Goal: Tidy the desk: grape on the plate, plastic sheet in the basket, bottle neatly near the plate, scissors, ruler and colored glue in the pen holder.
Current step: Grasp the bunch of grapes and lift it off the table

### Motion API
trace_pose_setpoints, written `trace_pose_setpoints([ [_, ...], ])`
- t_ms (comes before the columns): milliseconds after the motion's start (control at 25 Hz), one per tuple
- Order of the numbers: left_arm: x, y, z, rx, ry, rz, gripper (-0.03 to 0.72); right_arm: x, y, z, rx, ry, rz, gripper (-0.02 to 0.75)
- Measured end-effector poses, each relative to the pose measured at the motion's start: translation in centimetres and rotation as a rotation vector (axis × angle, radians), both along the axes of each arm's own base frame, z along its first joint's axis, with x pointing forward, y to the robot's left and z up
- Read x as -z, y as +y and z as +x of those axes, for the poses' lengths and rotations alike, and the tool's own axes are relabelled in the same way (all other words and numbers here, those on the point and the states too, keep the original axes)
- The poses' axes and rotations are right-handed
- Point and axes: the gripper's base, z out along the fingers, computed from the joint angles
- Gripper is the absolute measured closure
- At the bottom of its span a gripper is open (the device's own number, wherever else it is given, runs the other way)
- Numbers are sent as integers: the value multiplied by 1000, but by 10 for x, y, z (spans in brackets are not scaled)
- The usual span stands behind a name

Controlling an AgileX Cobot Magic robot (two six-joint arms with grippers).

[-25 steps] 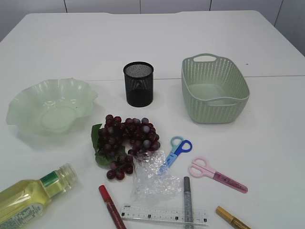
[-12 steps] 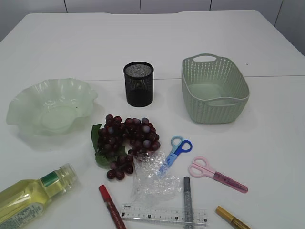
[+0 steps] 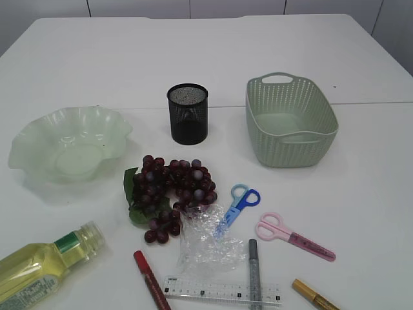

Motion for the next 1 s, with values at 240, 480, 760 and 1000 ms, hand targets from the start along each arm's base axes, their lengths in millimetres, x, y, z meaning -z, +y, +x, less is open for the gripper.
trace_pose_setpoints([
  [240,0,0,0,0,0,0,318,0,-1,0,6,-1,-9,176],
  [480,0,0,0,0,0,0,318,0,-1,0,10,-1,-14,176],
  [760,-2,1,0,-4,-12,5,317,-8,-1,1,31,-72,38,179],
  [1000,-42,0,5,1,-203,-3,296,-34,4,29,28,-210,100,277],
])
